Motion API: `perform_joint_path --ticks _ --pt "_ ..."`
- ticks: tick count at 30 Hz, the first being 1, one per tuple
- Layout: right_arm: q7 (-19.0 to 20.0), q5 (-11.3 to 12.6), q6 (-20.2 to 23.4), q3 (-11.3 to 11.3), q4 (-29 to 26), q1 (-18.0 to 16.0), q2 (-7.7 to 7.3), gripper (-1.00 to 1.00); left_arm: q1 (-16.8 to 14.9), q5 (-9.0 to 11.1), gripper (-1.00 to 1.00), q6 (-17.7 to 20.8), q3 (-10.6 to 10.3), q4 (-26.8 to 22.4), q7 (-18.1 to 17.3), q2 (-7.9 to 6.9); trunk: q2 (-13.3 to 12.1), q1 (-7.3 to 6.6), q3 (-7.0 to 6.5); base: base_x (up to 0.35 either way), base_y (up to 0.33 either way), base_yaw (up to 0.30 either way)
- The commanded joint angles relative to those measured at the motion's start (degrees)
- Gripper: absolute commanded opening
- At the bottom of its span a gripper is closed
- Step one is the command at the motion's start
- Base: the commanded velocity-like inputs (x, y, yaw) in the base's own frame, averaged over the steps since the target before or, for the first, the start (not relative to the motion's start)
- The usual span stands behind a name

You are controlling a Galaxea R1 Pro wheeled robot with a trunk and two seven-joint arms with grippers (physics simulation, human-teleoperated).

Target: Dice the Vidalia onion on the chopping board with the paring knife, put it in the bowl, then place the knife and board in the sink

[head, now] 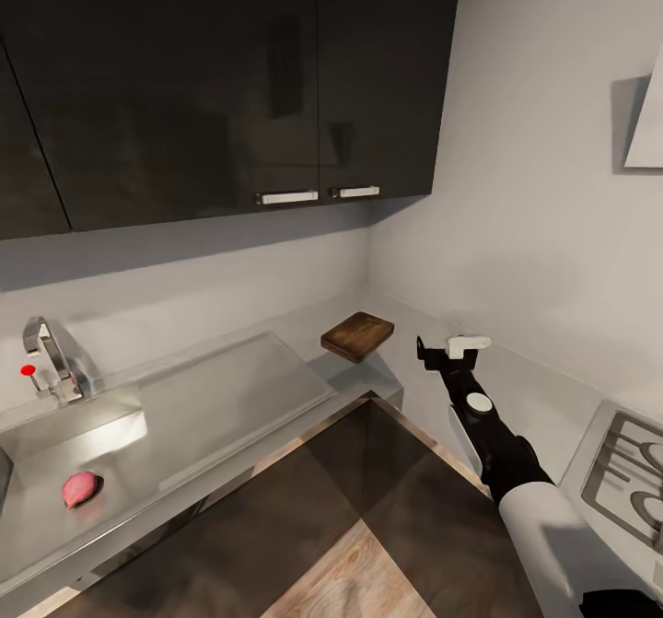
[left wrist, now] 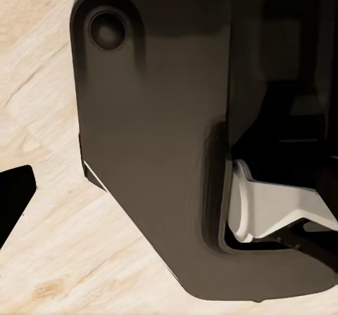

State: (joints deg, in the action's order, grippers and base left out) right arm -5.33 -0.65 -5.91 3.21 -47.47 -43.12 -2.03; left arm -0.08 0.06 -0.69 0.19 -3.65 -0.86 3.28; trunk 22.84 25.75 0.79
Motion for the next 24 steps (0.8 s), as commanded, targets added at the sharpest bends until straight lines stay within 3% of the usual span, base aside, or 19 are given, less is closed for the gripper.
perform_joint_path --ticks 1,11,24 --pt "-0.5 -0.1 -0.1 0.3 0.0 0.0 -0.09 1.00 0.0 0.0 1.00 0.0 0.0 0.0 -0.1 -0.13 0.1 0.04 0.08 0.103 0.000 0.000" --pt "-0.5 -0.1 -0.1 0.5 0.4 0.0 -0.08 1.00 0.0 0.0 1.00 0.4 0.1 0.0 0.1 -0.73 0.1 0.04 0.24 0.284 -0.130 0.119" --pt "-0.5 -0.1 -0.2 0.6 0.5 0.1 -0.08 1.00 0.0 0.0 1.00 0.3 0.1 0.0 0.1 -0.77 0.1 0.04 0.25 0.307 -0.180 0.012"
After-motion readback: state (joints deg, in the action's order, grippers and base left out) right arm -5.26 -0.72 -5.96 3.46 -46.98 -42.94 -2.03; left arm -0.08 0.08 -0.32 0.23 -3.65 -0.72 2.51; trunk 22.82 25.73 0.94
